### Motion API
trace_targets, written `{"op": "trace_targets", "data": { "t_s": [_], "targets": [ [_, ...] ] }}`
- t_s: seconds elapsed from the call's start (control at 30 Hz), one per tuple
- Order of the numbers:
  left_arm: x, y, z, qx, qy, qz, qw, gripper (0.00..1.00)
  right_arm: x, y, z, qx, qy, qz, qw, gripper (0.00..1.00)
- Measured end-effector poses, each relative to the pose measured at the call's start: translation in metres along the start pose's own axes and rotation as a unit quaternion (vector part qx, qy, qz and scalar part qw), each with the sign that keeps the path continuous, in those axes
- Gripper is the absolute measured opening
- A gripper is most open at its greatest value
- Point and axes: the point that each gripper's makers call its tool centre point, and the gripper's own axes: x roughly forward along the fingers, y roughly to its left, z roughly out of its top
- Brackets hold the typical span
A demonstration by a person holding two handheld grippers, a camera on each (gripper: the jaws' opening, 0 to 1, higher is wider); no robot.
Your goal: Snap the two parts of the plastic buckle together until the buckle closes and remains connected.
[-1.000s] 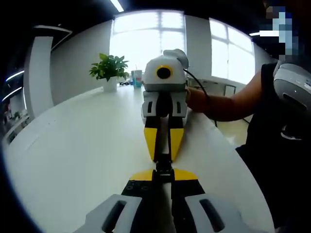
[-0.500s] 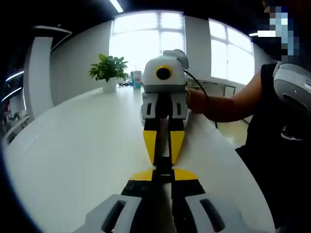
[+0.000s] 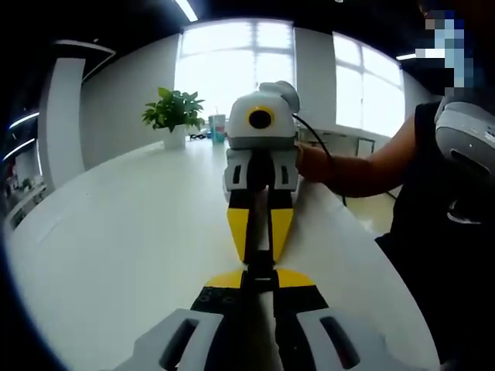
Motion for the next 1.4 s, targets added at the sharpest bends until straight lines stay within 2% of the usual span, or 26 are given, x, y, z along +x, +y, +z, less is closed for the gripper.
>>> {"op": "trace_targets", "data": {
  "t_s": [0.53,0.9,0.97,1.03,1.07,1.13,1.2,1.27,1.3,1.33,1.37,1.4],
  "targets": [
    [0.008,0.005,0.002,0.010,-0.012,0.008,0.9999,0.13,-0.002,-0.002,-0.001,-0.002,0.001,-0.005,1.0000,0.09],
    [0.008,0.014,0.005,0.019,-0.027,0.034,0.9989,0.42,-0.003,-0.005,0.000,0.000,-0.002,-0.012,0.9999,0.09],
    [0.007,0.023,0.006,0.008,-0.032,0.058,0.9978,0.51,-0.003,-0.006,-0.001,0.004,-0.001,-0.013,0.9999,0.09],
    [0.005,0.028,0.004,-0.010,-0.030,0.062,0.9976,0.63,-0.003,-0.006,-0.001,0.004,0.001,-0.013,0.9999,0.09],
    [0.003,0.033,0.003,-0.012,-0.032,0.074,0.9967,0.68,-0.003,-0.006,-0.002,0.004,0.001,-0.013,0.9999,0.09],
    [-0.002,0.040,0.009,-0.039,-0.056,0.085,0.9940,0.74,-0.003,-0.007,-0.001,0.004,0.001,-0.014,0.9999,0.09],
    [-0.006,0.045,0.018,-0.047,-0.082,0.093,0.9913,0.74,-0.003,-0.007,-0.001,0.005,0.001,-0.015,0.9999,0.09],
    [-0.009,0.049,0.018,-0.052,-0.083,0.098,0.9903,0.79,-0.004,-0.007,-0.001,0.005,0.002,-0.016,0.9999,0.09],
    [-0.009,0.052,0.018,-0.053,-0.085,0.105,0.9894,0.85,-0.004,-0.007,-0.001,0.005,0.002,-0.017,0.9998,0.09],
    [-0.010,0.059,0.020,-0.033,-0.092,0.126,0.9872,0.95,-0.004,-0.008,-0.001,0.005,0.002,-0.019,0.9998,0.09],
    [-0.013,0.067,0.024,-0.015,-0.104,0.150,0.9832,0.99,-0.004,-0.008,-0.001,0.006,0.001,-0.019,0.9998,0.09],
    [-0.014,0.067,0.021,-0.019,-0.098,0.149,0.9837,1.00,-0.005,-0.008,0.000,0.007,0.000,-0.019,0.9998,0.09]
  ]
}}
